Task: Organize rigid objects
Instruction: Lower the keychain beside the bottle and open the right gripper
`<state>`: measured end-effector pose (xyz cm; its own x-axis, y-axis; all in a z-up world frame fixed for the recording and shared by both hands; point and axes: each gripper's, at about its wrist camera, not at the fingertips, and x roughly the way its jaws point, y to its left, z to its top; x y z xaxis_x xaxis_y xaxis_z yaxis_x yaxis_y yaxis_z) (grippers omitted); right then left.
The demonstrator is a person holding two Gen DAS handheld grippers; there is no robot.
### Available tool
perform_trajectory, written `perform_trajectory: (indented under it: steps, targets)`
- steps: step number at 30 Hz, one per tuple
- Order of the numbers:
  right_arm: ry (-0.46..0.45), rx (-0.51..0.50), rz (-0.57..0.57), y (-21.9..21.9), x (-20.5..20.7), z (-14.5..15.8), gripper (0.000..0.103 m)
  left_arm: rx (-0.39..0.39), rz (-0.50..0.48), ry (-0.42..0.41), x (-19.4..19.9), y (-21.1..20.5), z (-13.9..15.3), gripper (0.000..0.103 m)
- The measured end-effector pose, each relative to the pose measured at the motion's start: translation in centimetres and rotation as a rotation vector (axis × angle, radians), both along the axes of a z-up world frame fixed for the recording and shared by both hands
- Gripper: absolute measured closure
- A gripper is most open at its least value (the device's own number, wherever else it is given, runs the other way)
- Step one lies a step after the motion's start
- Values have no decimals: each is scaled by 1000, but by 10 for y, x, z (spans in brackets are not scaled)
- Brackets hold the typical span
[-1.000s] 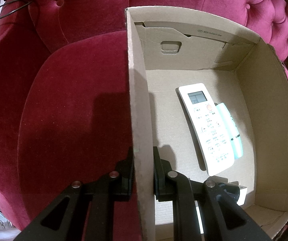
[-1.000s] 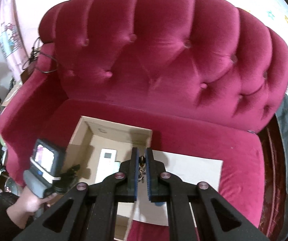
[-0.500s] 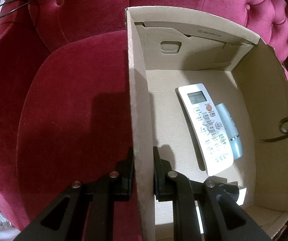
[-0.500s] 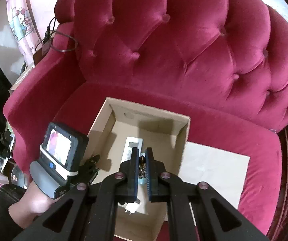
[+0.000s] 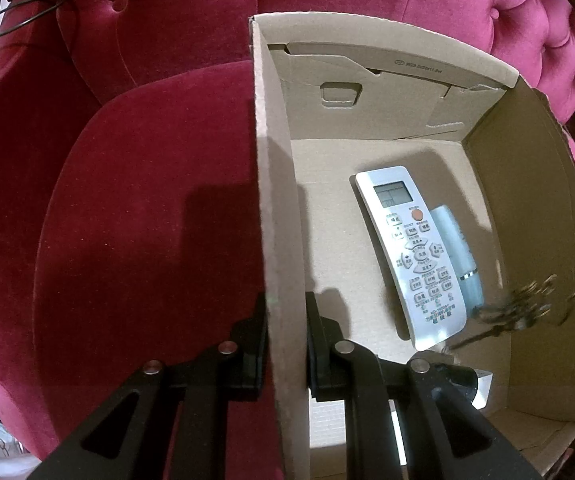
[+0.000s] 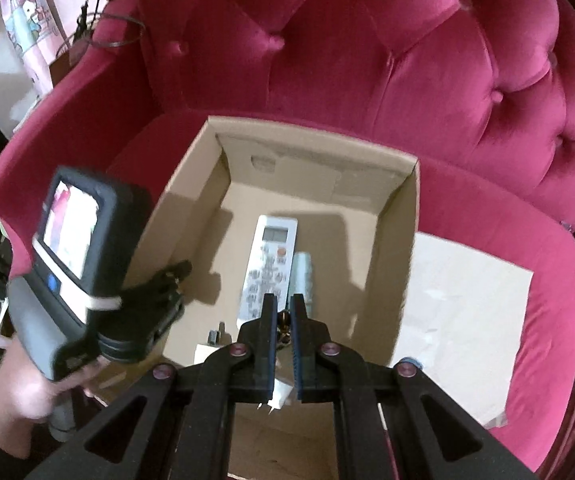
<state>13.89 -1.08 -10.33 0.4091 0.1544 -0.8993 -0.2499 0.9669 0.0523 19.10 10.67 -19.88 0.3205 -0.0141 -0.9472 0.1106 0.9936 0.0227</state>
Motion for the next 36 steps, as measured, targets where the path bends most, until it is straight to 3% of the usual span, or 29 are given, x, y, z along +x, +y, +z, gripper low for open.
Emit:
perform_trajectory:
  steps: [15,27,28,33,36]
  targets:
    - [76,-10,-25,5,0,-64,98,4,-4,-1,-1,-2,2,87]
    - [77,0,-29,4,0,-70,97,0,-4,0,0,0,2,87]
    - [74,2,-27,4,0,-69,95,0,-4,0,0,0,2,87]
    - [55,10,-38,2,-1,-63,66,3,-6,0,0,0,1,87]
    - [42,11,-42,0,-1,-58,63,2,-5,0,0,0,1,87]
